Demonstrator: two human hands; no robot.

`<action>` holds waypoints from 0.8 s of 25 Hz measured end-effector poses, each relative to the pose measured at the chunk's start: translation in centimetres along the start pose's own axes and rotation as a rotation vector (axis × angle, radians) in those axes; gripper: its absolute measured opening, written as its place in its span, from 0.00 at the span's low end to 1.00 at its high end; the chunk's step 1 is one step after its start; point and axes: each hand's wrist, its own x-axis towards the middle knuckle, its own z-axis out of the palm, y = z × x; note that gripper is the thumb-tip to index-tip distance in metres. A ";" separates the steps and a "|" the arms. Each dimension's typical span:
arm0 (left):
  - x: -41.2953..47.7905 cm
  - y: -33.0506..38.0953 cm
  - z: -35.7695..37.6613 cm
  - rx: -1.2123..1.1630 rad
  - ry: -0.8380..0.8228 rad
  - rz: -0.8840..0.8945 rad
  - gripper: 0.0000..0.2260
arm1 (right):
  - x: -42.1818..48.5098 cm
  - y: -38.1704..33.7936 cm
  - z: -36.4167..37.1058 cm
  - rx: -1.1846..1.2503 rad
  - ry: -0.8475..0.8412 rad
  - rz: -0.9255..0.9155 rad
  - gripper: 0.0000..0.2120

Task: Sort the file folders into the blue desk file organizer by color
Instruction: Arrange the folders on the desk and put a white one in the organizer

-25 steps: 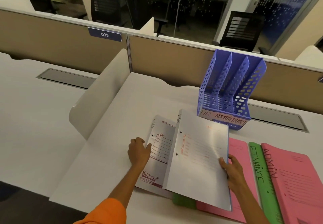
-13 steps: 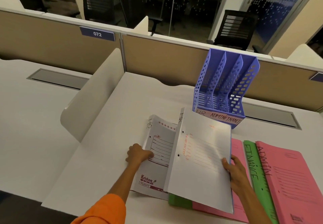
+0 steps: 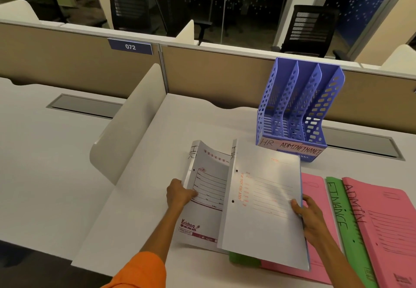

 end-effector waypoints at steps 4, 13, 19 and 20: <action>1.5 -1.2 -3.2 0.024 0.036 -0.011 0.26 | -0.4 0.1 2.7 -0.033 -0.025 -0.004 0.13; 2.8 -3.5 -6.3 0.156 0.102 0.008 0.32 | -1.3 2.3 11.4 -0.048 -0.012 -0.041 0.14; 1.3 -2.9 -5.9 -0.120 0.288 0.230 0.13 | -2.2 3.1 18.3 -0.096 0.004 -0.048 0.15; 1.3 -2.8 -5.9 -0.140 0.202 0.227 0.15 | -2.4 3.2 19.1 -0.100 -0.003 -0.046 0.17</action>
